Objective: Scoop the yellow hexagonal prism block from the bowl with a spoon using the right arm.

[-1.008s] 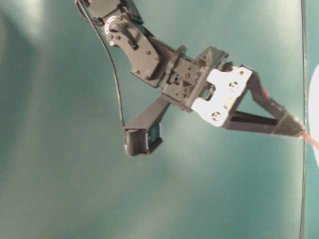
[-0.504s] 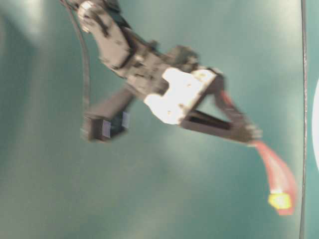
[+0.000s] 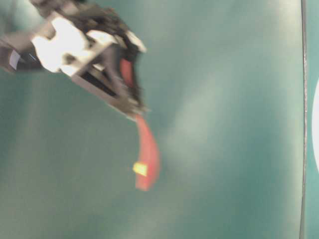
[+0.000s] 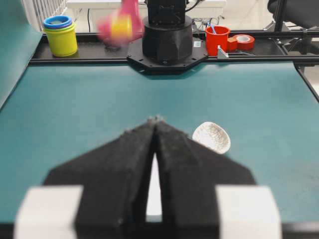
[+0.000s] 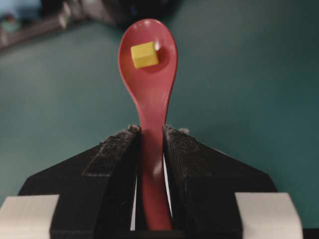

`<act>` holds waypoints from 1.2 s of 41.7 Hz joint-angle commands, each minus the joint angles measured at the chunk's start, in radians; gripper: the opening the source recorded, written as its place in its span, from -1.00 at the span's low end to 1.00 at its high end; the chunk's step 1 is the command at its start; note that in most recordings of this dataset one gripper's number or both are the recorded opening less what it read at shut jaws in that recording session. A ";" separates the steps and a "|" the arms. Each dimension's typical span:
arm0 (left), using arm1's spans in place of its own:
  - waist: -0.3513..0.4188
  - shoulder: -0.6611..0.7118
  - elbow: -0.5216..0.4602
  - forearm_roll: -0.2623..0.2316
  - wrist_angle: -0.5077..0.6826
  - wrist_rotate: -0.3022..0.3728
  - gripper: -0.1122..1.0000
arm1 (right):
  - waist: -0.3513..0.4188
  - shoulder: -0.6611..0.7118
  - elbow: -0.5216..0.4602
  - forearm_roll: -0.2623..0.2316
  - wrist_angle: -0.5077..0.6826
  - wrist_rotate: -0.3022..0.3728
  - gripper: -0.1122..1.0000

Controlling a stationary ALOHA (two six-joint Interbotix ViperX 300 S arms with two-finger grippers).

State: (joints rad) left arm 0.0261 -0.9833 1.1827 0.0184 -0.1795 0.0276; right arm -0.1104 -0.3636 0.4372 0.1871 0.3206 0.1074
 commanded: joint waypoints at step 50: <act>0.002 0.005 -0.021 0.002 -0.009 0.000 -0.80 | -0.011 -0.124 -0.006 0.002 0.012 0.026 -0.40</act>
State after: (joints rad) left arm 0.0261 -0.9833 1.1827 0.0184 -0.1795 0.0276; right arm -0.1227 -0.4740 0.4433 0.1871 0.3359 0.1335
